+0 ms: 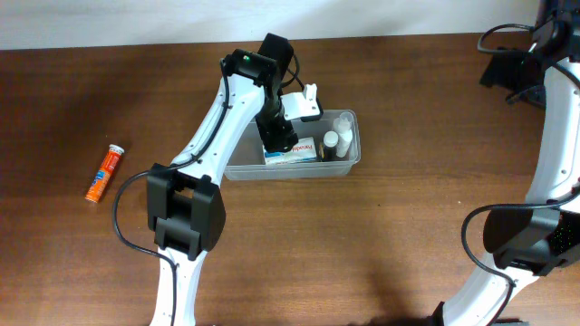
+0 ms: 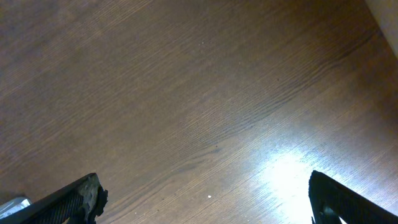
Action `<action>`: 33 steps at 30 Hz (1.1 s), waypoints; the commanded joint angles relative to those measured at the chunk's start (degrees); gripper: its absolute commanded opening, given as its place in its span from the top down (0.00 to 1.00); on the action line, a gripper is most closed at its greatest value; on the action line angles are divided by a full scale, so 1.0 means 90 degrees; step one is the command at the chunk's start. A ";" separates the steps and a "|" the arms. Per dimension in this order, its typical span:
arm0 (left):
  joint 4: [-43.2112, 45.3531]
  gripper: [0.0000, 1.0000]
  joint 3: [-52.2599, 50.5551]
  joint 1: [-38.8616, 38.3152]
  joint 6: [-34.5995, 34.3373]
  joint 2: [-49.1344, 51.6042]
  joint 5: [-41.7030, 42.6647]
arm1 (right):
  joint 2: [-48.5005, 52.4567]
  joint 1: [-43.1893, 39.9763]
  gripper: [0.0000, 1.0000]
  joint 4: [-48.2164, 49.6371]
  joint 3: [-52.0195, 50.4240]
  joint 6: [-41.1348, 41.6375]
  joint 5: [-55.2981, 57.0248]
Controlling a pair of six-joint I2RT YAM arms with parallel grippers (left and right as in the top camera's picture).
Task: Pack container
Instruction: 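Lower the Panadol box flat into the container and release, then move the left gripper to the orange Redoxon tube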
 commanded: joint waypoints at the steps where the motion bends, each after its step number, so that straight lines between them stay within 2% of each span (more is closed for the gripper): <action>1: 0.0058 0.01 -0.0032 0.0007 0.0083 -0.0202 -0.0032 | -0.0012 -0.0019 0.02 0.0017 0.0029 0.0058 0.0097; 4: 0.0189 0.01 -0.0022 0.0007 -0.0134 -0.0206 -0.0092 | -0.0012 -0.0017 0.02 0.0017 0.0029 0.0058 0.0100; 9: 0.0143 0.01 0.0529 0.0068 -0.1812 -0.0287 -0.0993 | -0.0012 -0.0017 0.02 0.0017 0.0029 0.0058 0.0097; 12: -0.0073 0.01 0.0894 0.0231 -0.2562 -0.0483 -0.1253 | -0.0012 -0.0017 0.02 0.0017 0.0029 0.0058 0.0097; 19: -0.0675 0.01 0.1008 0.1370 -0.4396 -0.1302 -0.1180 | -0.0012 -0.0017 0.02 0.0017 0.0029 0.0058 0.0097; 24: -0.1409 0.01 0.1001 0.2334 -0.4517 -0.1370 -0.0755 | -0.0012 -0.0017 0.02 0.0017 0.0029 0.0058 0.0100; 33: -0.1678 0.01 0.0362 0.3538 -0.4665 -0.1360 -0.0741 | -0.0012 -0.0017 0.02 0.0017 0.0029 0.0058 0.0097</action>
